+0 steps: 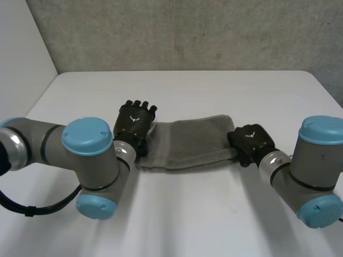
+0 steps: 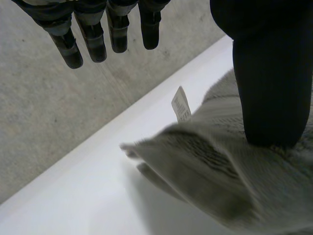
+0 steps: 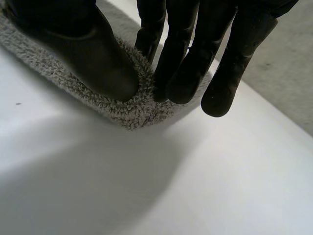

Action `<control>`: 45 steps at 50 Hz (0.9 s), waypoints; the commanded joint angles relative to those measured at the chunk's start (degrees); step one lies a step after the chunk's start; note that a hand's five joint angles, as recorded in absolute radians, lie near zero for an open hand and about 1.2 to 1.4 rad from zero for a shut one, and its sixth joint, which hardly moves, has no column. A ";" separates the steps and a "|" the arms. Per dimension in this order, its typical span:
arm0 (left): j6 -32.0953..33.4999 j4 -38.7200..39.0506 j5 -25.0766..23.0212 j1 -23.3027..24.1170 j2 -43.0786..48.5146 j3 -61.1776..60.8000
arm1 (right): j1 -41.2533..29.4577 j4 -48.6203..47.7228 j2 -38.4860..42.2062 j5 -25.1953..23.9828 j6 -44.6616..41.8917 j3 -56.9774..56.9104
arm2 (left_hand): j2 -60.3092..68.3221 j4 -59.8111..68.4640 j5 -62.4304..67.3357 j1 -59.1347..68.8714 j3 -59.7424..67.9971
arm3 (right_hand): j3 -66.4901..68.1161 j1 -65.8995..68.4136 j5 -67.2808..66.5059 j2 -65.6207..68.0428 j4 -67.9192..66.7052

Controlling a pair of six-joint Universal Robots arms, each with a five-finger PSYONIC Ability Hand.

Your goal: Fold the towel.

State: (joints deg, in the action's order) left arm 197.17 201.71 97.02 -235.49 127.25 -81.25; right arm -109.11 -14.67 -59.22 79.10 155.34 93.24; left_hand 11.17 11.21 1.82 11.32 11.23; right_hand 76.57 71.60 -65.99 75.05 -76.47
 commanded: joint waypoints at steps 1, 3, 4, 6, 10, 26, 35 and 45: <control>-0.21 0.09 -0.08 -0.06 -6.22 -2.59 | -0.22 0.08 -3.27 0.88 -0.47 -1.74 | 1.06 1.02 0.41 0.92 1.00 | 3.43 8.40 -4.01 4.95 -3.53; -0.21 0.09 0.01 -0.15 -7.53 -2.95 | -0.23 0.17 -3.18 0.71 -0.30 -3.31 | 1.06 1.02 0.41 0.92 1.00 | 3.43 8.40 -4.01 4.95 -3.53; -0.21 0.09 0.10 -0.41 -8.85 -3.21 | -0.75 0.35 -3.09 0.70 -0.30 -5.33 | 0.89 0.86 0.24 0.75 0.83 | 3.43 8.40 -4.01 4.95 -3.53; -0.21 0.09 0.10 -0.85 -10.00 -3.21 | -1.45 0.43 -2.83 0.62 -0.30 -7.27 | 0.72 0.69 0.08 0.58 0.66 | 3.43 8.40 -4.01 4.95 -3.53; -0.21 0.09 0.80 -3.30 -12.72 -3.30 | -9.51 -0.09 0.14 -2.27 -0.21 -14.20 | 0.56 0.52 -0.09 0.41 0.50 | 3.43 8.40 -4.01 4.95 -3.53; -0.82 0.26 2.03 -6.91 -14.67 -4.88 | -26.15 0.26 22.22 -12.66 -4.69 -32.07 | 0.55 0.52 -0.09 0.41 0.49 | 3.43 8.40 -4.01 4.95 -3.53; -0.83 0.71 1.50 -6.65 -14.58 -5.15 | -25.54 0.35 15.81 -10.63 -3.55 -27.41 | 0.55 0.52 -0.09 0.41 0.49 | -66.57 -61.60 65.99 -65.05 66.47; -4.08 2.55 1.06 -4.63 -13.79 -4.18 | -15.44 -1.68 -0.36 -7.21 8.82 -15.03 | 0.72 0.69 0.07 0.58 0.66 | -66.57 -61.60 65.99 -65.05 66.47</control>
State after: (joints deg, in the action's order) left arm 195.65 203.08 98.39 -241.44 113.15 -85.85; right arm -131.19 -15.62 -51.68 70.21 155.57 72.25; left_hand 10.89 10.92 1.82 11.09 10.97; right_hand 13.78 13.23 -3.42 13.80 -14.67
